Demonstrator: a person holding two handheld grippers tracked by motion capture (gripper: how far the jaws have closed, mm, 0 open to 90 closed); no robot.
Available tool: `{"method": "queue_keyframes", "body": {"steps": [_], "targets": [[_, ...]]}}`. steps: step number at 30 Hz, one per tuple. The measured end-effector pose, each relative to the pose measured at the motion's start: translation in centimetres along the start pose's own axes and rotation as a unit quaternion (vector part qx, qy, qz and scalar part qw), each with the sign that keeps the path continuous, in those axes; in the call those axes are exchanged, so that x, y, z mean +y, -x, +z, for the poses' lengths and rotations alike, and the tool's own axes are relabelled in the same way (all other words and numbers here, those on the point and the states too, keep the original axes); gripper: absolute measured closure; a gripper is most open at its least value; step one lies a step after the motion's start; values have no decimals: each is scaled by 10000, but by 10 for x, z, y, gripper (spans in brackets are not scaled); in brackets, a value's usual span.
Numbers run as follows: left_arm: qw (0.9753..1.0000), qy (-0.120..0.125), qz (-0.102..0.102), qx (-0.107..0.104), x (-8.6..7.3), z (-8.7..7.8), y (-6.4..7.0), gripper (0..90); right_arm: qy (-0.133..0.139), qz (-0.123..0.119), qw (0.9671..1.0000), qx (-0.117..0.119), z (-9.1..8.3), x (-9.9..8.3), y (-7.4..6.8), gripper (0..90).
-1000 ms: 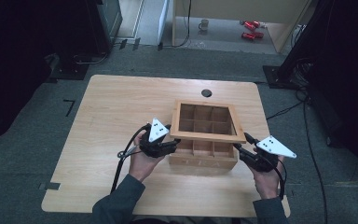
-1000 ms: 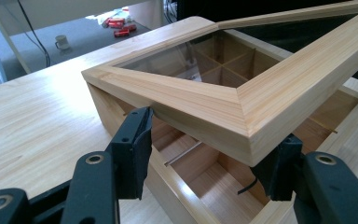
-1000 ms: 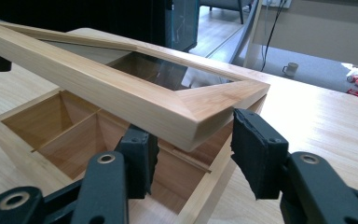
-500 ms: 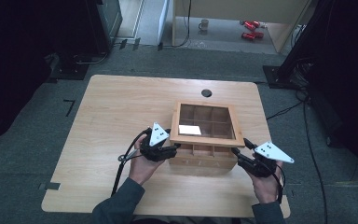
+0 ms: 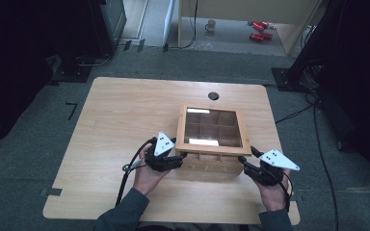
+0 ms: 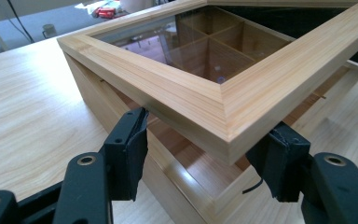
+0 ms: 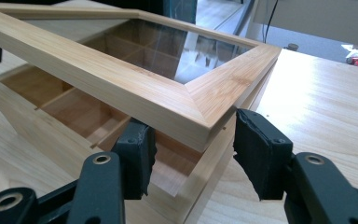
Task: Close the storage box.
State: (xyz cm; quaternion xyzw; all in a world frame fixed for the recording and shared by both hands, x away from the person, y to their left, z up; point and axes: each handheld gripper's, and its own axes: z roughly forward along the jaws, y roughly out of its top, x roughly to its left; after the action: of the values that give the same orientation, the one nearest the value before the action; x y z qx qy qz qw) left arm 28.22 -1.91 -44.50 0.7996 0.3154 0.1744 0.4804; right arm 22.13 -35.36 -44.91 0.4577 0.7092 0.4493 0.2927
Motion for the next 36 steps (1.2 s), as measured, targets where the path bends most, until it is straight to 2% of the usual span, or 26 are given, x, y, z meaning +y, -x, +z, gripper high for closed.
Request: {"method": "queue_keyframes", "body": {"steps": [13, 36], "targets": [[9999, -82, 62, 9, -8, 1, 3, 410, -133, -6, 9999, -10, 1, -9, -4, 483], [9999, -144, 16, 18, -17, 4, 6, 413, -239, 10, 9997, 37, 1, -16, -6, 480]]}}
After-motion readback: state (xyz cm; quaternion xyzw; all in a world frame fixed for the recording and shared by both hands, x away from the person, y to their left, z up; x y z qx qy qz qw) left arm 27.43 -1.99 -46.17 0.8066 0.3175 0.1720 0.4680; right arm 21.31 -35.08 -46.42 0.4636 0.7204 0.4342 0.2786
